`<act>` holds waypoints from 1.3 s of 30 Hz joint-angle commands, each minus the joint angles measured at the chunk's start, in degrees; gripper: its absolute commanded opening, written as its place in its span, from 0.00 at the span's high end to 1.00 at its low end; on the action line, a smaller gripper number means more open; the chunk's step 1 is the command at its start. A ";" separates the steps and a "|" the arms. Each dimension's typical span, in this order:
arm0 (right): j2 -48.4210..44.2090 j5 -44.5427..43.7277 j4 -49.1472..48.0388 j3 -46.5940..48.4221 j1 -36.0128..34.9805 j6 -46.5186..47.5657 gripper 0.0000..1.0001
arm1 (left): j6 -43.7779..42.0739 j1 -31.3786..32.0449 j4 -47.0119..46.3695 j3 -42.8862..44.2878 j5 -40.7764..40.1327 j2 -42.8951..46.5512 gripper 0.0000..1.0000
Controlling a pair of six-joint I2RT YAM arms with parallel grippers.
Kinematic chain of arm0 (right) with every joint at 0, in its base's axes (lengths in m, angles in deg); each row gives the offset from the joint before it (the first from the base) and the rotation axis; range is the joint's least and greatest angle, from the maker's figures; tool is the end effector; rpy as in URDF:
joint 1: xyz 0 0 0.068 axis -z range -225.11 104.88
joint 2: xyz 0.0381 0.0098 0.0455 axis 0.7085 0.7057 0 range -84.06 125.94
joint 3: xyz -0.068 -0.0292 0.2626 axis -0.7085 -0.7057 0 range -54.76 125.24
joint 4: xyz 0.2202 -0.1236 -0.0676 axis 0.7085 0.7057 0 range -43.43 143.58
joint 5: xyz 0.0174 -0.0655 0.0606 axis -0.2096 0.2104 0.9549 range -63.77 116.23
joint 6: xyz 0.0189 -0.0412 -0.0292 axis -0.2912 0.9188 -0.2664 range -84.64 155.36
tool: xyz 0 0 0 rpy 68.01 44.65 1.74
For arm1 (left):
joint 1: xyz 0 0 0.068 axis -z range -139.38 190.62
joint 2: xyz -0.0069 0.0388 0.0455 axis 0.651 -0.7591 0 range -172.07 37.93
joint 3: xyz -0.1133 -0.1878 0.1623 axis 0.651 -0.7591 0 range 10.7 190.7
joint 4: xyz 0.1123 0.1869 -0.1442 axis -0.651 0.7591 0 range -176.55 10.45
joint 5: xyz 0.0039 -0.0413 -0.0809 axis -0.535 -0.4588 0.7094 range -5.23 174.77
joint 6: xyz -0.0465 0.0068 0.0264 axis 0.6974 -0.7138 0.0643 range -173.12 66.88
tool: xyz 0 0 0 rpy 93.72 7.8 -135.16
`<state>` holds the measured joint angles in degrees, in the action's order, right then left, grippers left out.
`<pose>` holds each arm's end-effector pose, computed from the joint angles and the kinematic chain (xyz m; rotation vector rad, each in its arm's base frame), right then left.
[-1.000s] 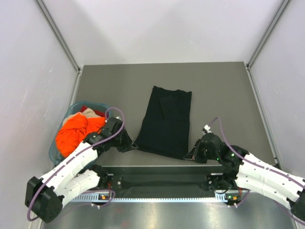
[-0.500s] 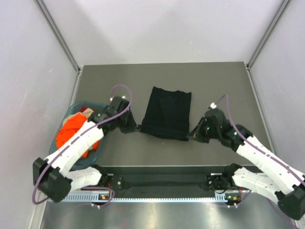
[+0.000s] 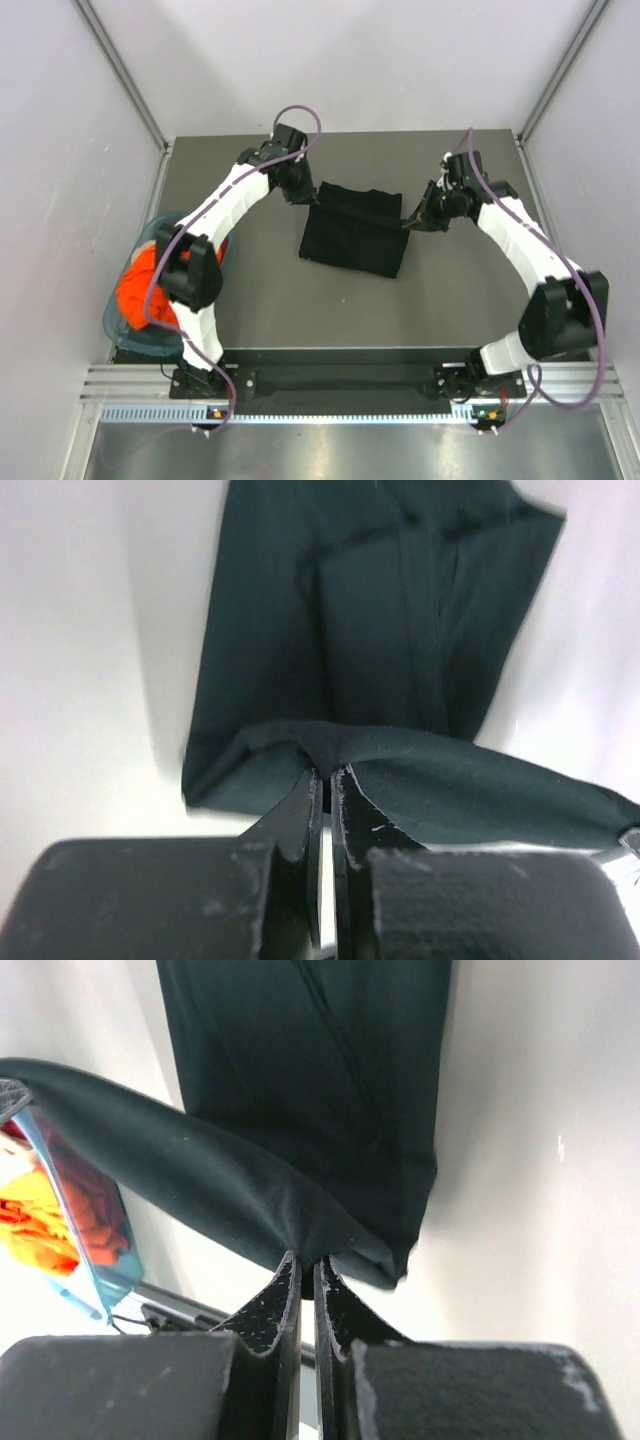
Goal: Fold and stack the t-shirts
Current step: Fold the tshirt
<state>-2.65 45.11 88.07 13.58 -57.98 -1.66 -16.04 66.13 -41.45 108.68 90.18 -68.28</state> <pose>0.2851 0.0770 0.2898 0.4117 2.5889 0.7472 0.3687 -0.1797 0.3036 -0.2205 2.5790 -0.5500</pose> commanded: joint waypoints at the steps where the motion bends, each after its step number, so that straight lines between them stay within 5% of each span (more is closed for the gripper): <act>1: 6.47 3.80 -1.42 8.45 2.31 6.60 1.00 | -2.63 -2.75 0.69 8.54 1.62 -5.48 1.00; 16: 27.04 8.37 -3.70 23.68 5.30 9.86 1.00 | 2.12 -5.74 -11.08 13.91 7.24 -17.18 1.00; 39: 38.74 14.00 -12.23 29.57 6.71 6.17 1.00 | 7.30 -7.67 -22.42 13.82 4.17 -23.25 1.00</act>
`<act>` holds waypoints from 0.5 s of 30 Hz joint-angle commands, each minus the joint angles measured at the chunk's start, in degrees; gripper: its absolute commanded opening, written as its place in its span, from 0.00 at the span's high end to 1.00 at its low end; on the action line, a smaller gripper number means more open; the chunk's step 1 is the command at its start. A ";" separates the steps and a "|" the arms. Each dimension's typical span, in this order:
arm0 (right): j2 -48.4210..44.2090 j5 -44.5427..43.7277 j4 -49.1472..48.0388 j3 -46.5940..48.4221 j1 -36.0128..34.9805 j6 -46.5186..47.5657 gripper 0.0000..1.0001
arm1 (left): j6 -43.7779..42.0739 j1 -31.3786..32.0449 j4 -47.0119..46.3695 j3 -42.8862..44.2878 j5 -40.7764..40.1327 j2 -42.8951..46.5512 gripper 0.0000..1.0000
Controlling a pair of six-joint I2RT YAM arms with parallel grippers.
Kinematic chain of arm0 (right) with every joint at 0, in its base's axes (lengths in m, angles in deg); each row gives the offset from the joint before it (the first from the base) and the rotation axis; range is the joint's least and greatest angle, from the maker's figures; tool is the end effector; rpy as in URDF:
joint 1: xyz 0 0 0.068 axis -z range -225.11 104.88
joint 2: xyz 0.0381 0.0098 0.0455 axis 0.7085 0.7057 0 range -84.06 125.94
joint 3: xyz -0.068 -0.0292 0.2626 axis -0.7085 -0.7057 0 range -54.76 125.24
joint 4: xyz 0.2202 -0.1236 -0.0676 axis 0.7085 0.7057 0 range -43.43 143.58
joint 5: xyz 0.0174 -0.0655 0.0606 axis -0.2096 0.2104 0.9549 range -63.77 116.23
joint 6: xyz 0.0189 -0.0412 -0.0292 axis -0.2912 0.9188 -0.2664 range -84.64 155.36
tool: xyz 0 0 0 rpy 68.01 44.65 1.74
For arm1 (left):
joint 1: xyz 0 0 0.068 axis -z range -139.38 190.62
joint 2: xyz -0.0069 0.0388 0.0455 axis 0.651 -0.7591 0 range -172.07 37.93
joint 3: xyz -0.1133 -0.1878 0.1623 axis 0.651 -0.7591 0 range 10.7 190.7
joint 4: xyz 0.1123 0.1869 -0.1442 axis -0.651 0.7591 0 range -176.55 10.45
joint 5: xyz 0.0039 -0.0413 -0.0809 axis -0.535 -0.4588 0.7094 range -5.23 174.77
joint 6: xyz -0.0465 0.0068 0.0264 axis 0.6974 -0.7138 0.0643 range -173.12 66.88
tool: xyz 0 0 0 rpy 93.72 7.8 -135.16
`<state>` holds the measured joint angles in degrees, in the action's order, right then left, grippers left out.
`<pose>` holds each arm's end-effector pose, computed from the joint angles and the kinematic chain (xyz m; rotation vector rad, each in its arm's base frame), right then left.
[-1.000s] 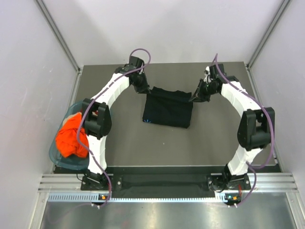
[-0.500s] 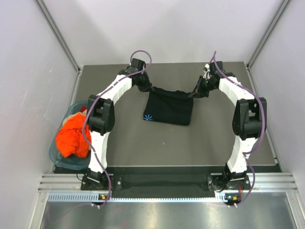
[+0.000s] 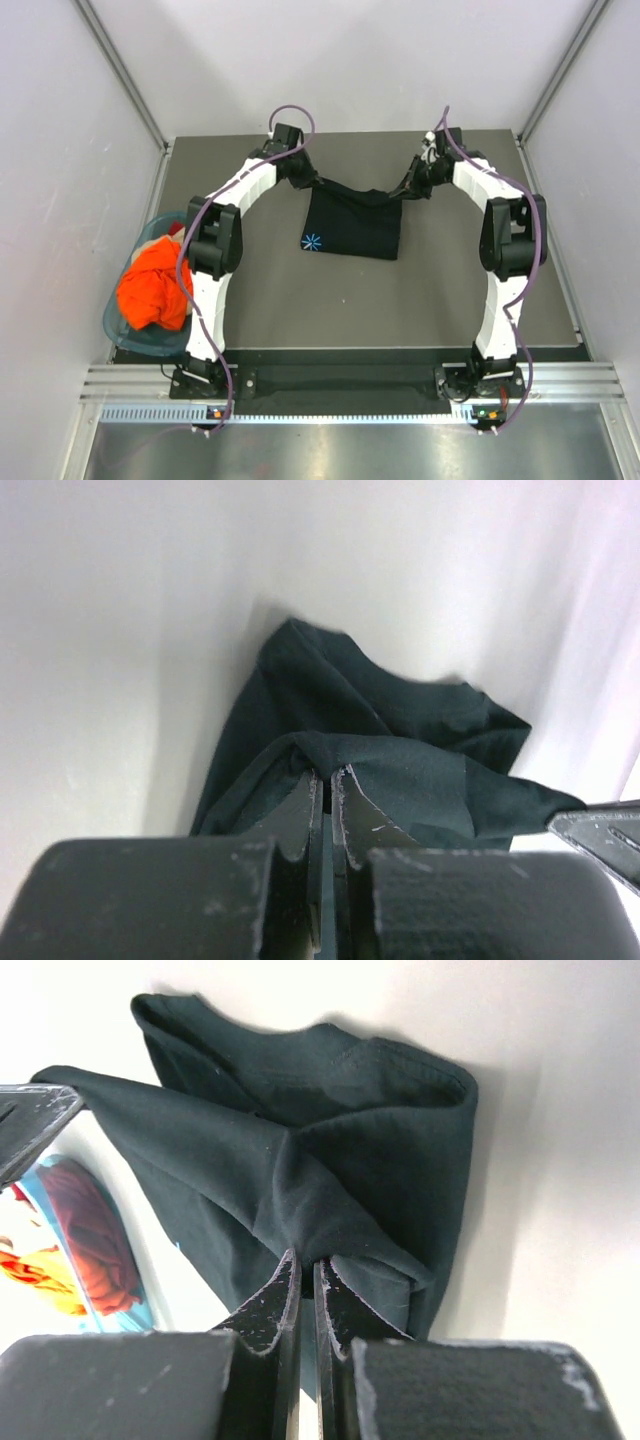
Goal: Fold and stack the t-shirts
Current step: Fold the tshirt
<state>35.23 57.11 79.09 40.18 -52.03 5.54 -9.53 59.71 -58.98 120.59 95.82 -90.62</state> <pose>0.4486 0.0729 0.2098 0.3080 2.6007 0.9286 0.4808 -0.1737 0.2198 -0.4335 2.4526 -0.7256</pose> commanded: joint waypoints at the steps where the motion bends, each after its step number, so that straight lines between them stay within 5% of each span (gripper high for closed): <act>1: 1.30 2.00 -3.68 3.06 0.85 -1.11 1.00 | 0.88 -1.34 -5.51 2.00 -1.47 -1.35 1.00; 15: 3.14 3.23 -6.76 4.03 2.52 -3.40 1.00 | 3.87 -1.51 -12.71 1.12 -3.57 -1.35 1.00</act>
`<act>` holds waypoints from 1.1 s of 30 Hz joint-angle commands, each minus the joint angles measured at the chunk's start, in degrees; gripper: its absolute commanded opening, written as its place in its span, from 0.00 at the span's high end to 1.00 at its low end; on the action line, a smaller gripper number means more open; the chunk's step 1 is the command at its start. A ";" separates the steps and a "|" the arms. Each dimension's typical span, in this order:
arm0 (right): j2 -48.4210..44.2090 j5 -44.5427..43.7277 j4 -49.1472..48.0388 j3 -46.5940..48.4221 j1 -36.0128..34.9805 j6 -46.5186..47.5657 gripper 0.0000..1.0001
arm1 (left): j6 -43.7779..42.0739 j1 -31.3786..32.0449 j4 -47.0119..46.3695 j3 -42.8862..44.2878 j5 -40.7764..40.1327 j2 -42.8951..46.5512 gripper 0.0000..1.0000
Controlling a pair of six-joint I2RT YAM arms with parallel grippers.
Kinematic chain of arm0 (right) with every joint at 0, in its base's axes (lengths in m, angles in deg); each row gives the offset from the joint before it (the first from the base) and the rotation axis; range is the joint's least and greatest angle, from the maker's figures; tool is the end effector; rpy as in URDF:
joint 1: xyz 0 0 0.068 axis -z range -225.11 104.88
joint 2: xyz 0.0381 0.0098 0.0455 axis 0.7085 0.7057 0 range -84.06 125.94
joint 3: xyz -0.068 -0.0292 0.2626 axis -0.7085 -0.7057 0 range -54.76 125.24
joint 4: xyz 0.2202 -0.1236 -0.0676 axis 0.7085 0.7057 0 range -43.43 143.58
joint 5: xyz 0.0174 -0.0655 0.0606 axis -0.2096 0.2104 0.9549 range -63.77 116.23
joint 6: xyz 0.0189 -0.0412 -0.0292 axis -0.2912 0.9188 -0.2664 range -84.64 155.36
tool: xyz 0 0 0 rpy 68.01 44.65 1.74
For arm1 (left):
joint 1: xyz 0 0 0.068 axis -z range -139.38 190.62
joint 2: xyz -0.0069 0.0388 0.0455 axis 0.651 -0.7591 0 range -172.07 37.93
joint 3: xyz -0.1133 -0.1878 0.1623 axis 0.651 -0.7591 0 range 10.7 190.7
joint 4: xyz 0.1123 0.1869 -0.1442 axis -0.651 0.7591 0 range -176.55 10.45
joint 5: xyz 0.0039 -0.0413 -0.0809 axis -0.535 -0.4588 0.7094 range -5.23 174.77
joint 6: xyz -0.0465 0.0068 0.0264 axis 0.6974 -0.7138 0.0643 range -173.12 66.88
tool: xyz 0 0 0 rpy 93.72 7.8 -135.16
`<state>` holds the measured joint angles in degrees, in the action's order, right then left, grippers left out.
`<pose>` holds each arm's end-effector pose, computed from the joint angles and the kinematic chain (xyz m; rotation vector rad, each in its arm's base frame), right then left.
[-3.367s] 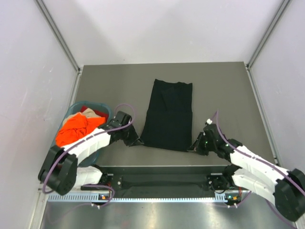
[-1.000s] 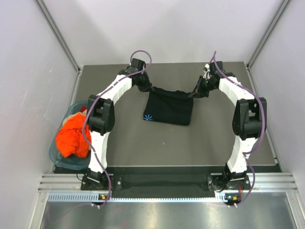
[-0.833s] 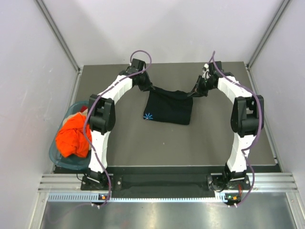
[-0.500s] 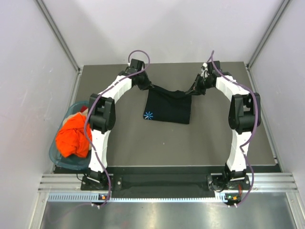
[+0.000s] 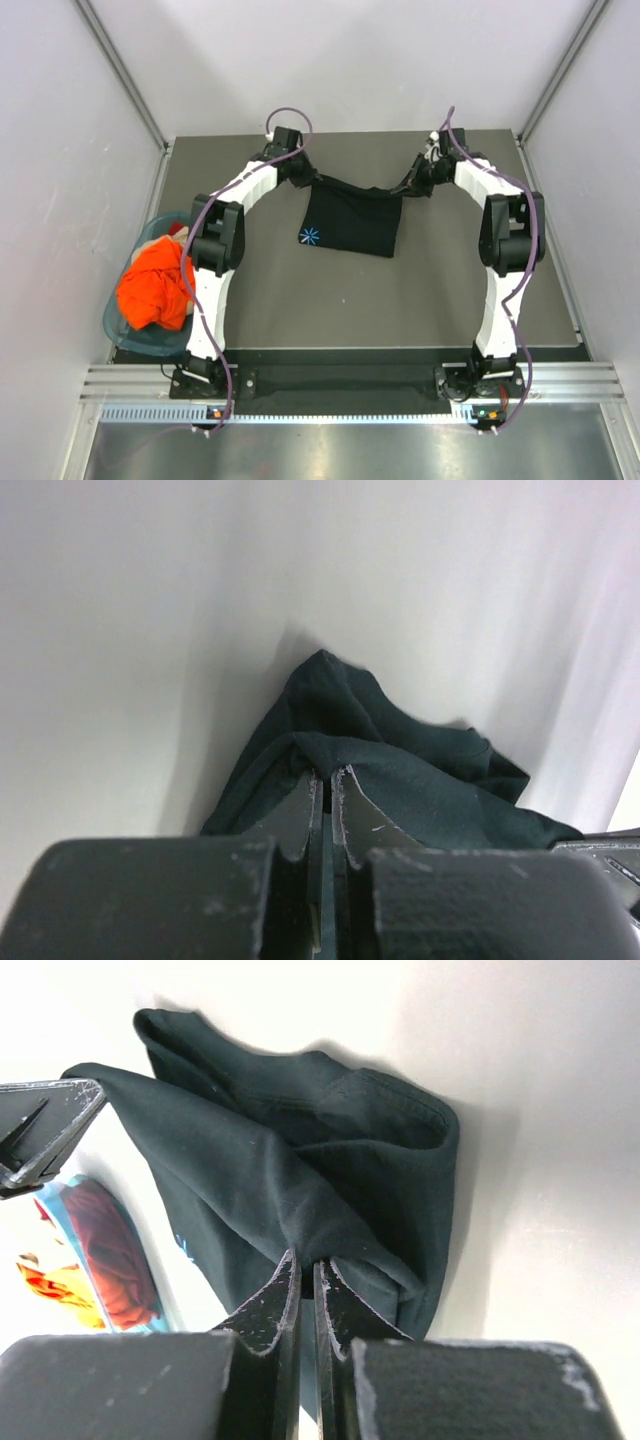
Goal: Fold and stack the t-shirts
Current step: Fold the tshirt
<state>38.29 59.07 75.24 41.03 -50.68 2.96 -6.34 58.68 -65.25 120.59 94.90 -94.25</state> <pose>0.4623 0.0645 0.1952 0.3674 2.5668 0.9823 0.4978 -0.1690 0.1966 -0.5164 2.3919 -0.7449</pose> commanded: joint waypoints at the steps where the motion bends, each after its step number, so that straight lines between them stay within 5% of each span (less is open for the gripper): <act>1: 0.35 1.26 -2.83 3.70 1.26 -0.82 1.00 | 0.76 -0.49 -6.88 1.21 -2.57 2.10 1.00; 23: 6.68 -0.06 -6.25 5.37 3.63 -4.16 0.96 | -0.37 -0.49 -17.00 11.22 5.51 -10.64 1.00; 26: 6.86 -0.41 -6.26 6.08 4.24 -4.60 0.84 | -2.83 -0.49 -13.23 14.21 3.59 -10.99 0.88; 27: 6.77 -0.50 -6.08 6.16 4.33 -4.60 0.81 | -3.71 -0.49 -10.69 15.35 1.75 -10.12 0.74; 30: 6.15 -1.81 -3.19 8.97 4.86 -2.85 0.65 | -7.66 -0.49 -6.98 17.28 -0.63 -6.79 0.55; 31: 5.98 -2.25 0.56 11.59 5.03 -1.97 0.61 | -8.72 -0.49 -5.15 17.29 -1.77 -5.64 0.41; 33: 5.63 -4.18 4.01 14.33 5.12 -0.21 0.58 | -11.52 -0.49 -3.20 17.55 -3.01 -2.32 0.38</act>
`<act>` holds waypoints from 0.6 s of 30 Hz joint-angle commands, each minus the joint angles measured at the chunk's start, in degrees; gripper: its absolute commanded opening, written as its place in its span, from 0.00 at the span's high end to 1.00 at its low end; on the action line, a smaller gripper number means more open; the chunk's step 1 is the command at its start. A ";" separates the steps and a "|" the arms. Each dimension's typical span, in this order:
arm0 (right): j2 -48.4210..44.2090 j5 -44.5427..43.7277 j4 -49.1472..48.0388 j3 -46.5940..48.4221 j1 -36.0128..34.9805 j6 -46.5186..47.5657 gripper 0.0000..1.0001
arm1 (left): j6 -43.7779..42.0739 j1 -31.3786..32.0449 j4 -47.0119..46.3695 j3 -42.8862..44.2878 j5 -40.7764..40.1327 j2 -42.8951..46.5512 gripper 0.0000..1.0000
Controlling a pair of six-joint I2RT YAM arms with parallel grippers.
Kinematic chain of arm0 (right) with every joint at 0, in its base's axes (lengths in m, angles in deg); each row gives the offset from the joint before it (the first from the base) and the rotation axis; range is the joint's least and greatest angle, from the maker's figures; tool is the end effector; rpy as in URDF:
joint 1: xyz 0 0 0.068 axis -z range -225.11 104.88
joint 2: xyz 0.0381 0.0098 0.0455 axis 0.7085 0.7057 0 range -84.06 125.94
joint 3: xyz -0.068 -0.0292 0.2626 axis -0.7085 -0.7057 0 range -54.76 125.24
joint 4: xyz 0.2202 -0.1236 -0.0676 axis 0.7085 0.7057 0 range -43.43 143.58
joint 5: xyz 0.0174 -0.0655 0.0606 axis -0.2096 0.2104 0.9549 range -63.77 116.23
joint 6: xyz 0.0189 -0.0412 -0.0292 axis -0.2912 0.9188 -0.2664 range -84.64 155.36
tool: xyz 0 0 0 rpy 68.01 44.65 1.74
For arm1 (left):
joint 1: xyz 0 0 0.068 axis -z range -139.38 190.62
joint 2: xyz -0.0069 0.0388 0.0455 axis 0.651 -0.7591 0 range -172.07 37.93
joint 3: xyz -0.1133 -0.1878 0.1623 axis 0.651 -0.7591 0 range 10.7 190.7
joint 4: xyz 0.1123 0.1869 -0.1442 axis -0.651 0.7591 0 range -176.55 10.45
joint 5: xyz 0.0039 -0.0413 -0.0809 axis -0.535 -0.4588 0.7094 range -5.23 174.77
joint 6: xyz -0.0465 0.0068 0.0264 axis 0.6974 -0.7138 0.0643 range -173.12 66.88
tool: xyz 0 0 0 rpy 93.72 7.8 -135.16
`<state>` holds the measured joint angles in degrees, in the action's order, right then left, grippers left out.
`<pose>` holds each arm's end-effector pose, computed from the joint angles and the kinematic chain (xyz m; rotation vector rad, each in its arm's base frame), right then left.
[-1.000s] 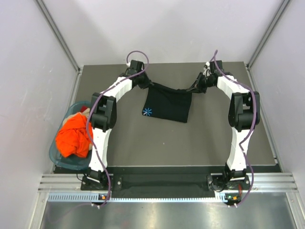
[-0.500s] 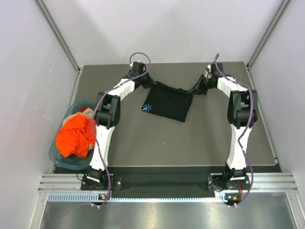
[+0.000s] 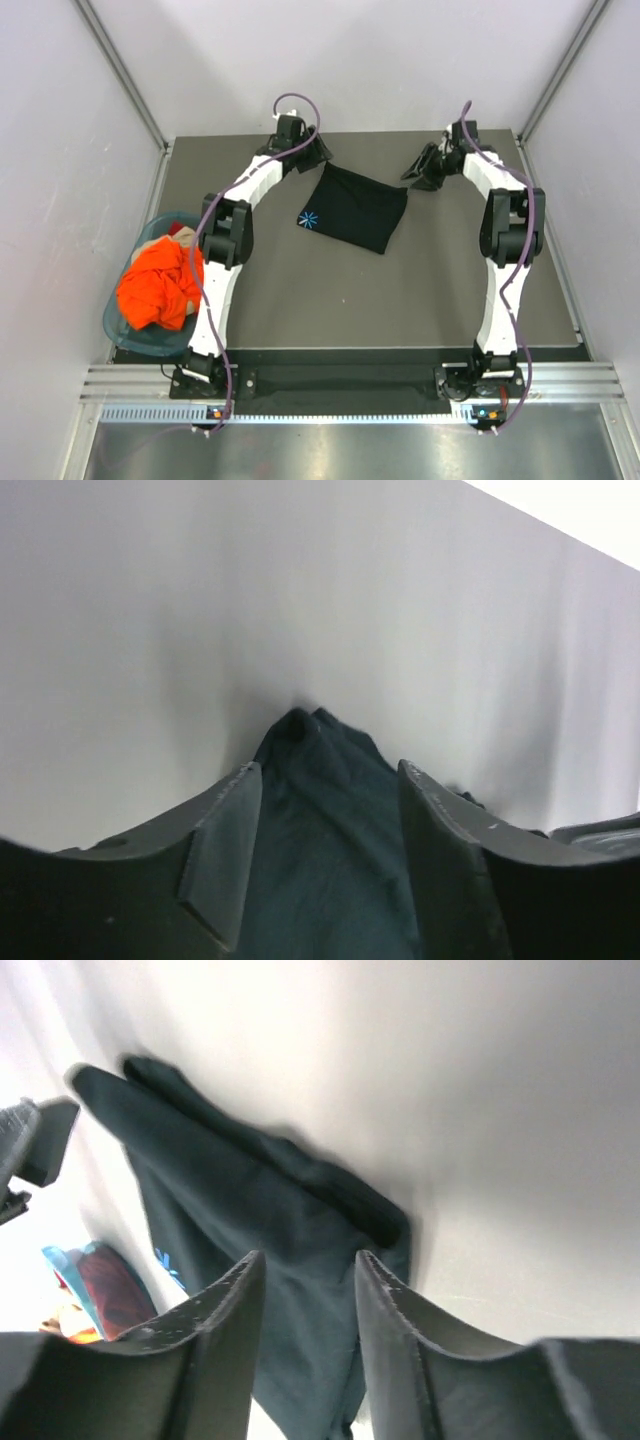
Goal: Fold and stack the t-shirts
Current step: Fold the tshirt
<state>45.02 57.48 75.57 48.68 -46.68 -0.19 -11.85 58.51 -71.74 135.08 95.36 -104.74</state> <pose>0.4929 0.0320 0.1813 0.5321 2.5256 0.9423 0.5430 -0.1822 0.1942 -0.3442 2.2200 -0.7810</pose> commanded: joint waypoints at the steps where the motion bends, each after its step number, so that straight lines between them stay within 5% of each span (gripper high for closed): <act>1: -1.37 -3.20 7.62 9.30 1.12 3.64 0.53 | -6.82 -0.31 5.73 2.98 -4.34 9.33 0.38; 6: -5.66 -7.25 15.12 12.58 -0.02 8.12 0.47 | -8.32 -0.22 6.47 -7.61 -2.16 19.42 0.41; 9: -8.31 -6.29 17.32 11.35 -2.56 9.62 0.46 | -7.97 -0.22 4.97 -15.36 3.02 23.04 0.62; 12: -11.12 -4.45 16.37 6.36 -6.77 9.54 0.47 | -7.88 -0.22 4.53 -19.33 9.00 23.14 0.71; 18: -10.34 -1.80 14.34 2.47 -14.16 9.36 0.50 | -11.30 -0.31 5.84 -18.03 15.59 16.75 0.70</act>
<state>35.77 53.52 89.62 52.35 -56.60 8.03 -20.22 58.48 -66.34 116.41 105.41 -83.86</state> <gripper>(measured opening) 0.501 0.295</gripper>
